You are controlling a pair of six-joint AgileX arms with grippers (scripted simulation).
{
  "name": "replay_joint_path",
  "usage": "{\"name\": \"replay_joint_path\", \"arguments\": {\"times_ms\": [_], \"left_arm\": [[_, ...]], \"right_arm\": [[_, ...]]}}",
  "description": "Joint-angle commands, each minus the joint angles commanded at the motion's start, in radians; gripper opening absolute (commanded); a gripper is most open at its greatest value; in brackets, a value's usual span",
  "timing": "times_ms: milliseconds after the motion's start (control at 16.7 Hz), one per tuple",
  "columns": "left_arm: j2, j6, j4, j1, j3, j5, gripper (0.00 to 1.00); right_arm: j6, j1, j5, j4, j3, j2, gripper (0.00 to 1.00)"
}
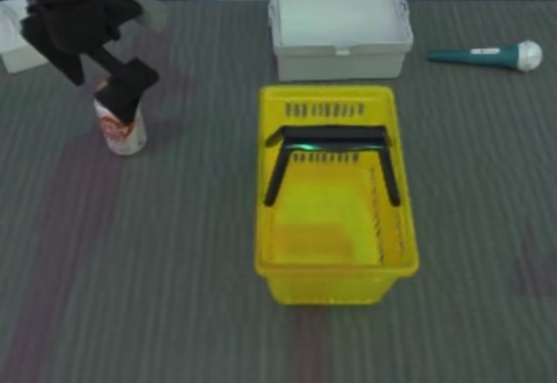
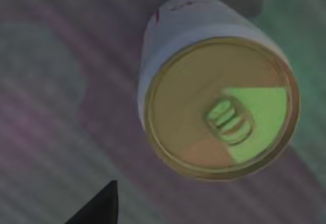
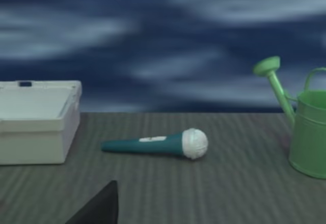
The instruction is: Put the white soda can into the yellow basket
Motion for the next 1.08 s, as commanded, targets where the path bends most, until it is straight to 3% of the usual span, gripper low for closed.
{"name": "replay_joint_path", "arguments": {"times_ms": [240,540,1080], "left_arm": [[0.128,0.036,-0.023,0.009,0.159,-0.015,1.0],[0.139,0.039,-0.023,0.01,0.173,-0.016,1.0],[0.137,0.04,0.171,0.011,-0.023,-0.016,1.0]], "right_arm": [[0.0,0.0,0.0,0.0,0.0,0.0,1.0],[0.0,0.0,0.0,0.0,0.0,0.0,1.0],[0.0,0.0,0.0,0.0,0.0,0.0,1.0]]}}
